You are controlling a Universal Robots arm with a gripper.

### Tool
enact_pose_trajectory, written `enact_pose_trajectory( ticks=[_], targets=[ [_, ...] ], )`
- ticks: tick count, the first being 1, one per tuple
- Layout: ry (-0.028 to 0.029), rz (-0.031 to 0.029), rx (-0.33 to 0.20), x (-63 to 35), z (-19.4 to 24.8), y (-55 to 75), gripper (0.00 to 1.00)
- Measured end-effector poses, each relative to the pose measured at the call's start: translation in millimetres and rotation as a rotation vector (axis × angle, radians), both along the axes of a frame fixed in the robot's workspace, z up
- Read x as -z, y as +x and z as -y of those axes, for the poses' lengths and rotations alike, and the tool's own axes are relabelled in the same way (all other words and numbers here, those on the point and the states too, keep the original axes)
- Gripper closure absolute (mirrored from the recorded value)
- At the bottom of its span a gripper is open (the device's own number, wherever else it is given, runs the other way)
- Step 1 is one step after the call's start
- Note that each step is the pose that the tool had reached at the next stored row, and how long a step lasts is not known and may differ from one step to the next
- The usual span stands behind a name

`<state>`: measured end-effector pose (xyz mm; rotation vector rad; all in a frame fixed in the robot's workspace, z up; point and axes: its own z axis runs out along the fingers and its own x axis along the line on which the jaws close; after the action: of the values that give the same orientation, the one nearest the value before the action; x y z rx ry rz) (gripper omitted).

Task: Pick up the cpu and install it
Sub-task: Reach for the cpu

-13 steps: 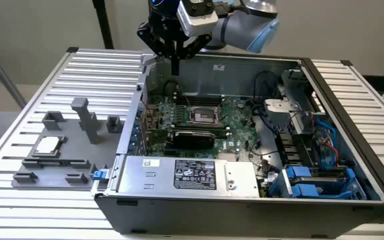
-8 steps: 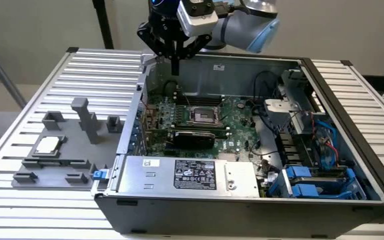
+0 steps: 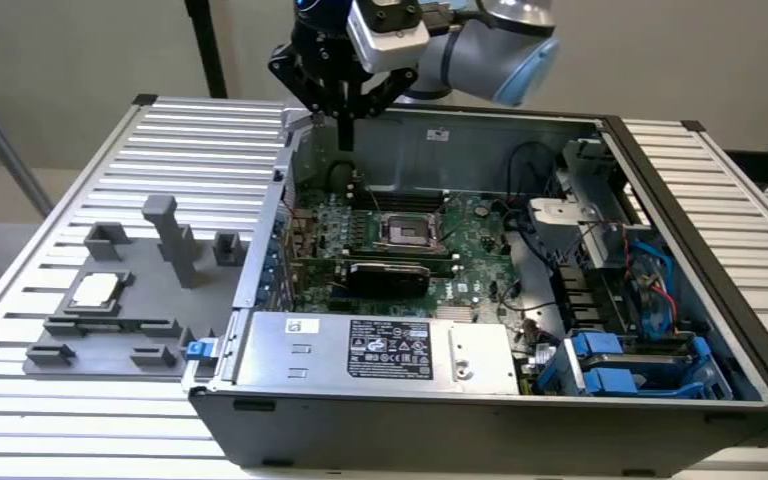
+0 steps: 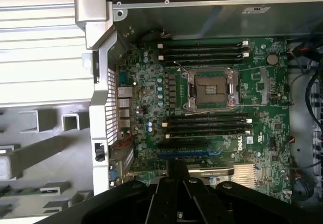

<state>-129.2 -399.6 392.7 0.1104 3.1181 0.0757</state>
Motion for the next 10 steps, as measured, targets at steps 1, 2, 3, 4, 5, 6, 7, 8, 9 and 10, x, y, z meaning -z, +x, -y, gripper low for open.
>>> enact_pose_trajectory(
  ticks=[1, 2, 3, 4, 5, 6, 7, 8, 9, 10],
  targets=[
    [0.0002, 0.0001, 0.0, 0.1, 0.8, -4.7, 0.89],
    [0.0002, 0.0001, 0.0, 0.1, 1.4, -9.2, 0.89],
    [0.0002, 0.0001, 0.0, 0.1, 2.0, -13.5, 0.89],
    [0.0003, 0.0001, 0.0, 0.1, 2.5, -18.0, 0.89],
    [0.0002, 0.0001, 0.0, 0.1, 3.0, -22.5, 0.89],
    [0.0002, 0.0, 0.0, 0.1, 3.4, -27.4, 0.89],
    [0.0002, 0.0, 0.0, 0.1, 3.9, -31.9, 0.89],
    [0.0002, 0.0001, 0.0, 0.1, 4.4, -36.4, 0.89],
    [0.0003, 0.0001, 0.0, 0.1, 4.8, -40.9, 0.89],
    [0.0003, 0.0001, 0.0, 0.1, 5.2, -45.4, 0.89]
  ],
)
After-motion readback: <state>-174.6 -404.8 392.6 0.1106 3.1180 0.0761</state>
